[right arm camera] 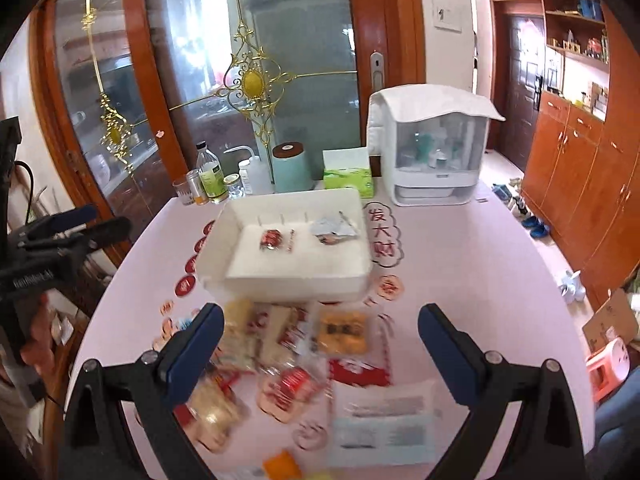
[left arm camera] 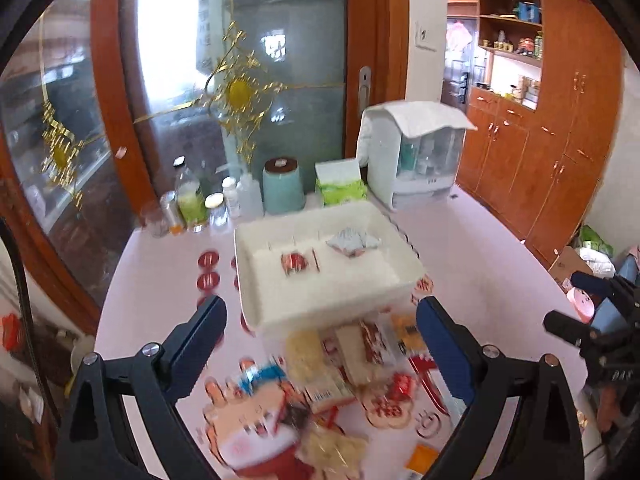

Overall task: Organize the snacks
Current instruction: 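Grasp the orange-and-white bar with the left tool while the right grasps the pale blue packet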

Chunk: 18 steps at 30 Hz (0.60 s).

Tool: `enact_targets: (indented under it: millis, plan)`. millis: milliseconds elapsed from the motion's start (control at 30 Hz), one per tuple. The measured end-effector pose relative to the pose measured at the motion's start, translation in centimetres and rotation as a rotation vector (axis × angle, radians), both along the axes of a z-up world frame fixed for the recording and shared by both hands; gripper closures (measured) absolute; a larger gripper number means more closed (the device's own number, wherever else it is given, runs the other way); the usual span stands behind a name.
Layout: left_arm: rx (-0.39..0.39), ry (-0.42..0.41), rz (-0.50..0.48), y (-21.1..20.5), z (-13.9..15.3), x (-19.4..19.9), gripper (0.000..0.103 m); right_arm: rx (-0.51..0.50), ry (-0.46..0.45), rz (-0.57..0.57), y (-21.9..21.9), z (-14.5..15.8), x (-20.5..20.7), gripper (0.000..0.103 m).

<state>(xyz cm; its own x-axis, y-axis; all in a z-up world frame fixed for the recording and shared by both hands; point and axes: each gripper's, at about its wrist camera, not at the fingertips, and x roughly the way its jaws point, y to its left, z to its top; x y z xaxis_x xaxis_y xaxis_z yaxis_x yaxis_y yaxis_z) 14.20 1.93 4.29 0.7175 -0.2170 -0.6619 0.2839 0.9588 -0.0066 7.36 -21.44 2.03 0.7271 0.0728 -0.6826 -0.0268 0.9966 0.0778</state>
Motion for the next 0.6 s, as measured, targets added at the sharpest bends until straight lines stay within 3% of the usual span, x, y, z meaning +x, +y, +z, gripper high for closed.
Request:
enact_targets:
  millis: [233, 400, 600]
  plan:
    - [0.003, 0.161, 0.087, -2.2, -7.2, -5.0, 0.007, -0.103, 0.129, 0.094, -4.8, -5.5, -2.1, 0.005]
    - [0.045, 0.292, 0.065, -3.4, -14.2, -7.3, 0.007, -0.163, 0.23, 0.207, -5.7, -11.7, -3.0, 0.005]
    - [0.12, 0.448, -0.036, -5.8, -21.4, -10.0, 0.007, -0.331, 0.232, 0.46, -4.7, -17.2, -3.9, 0.005]
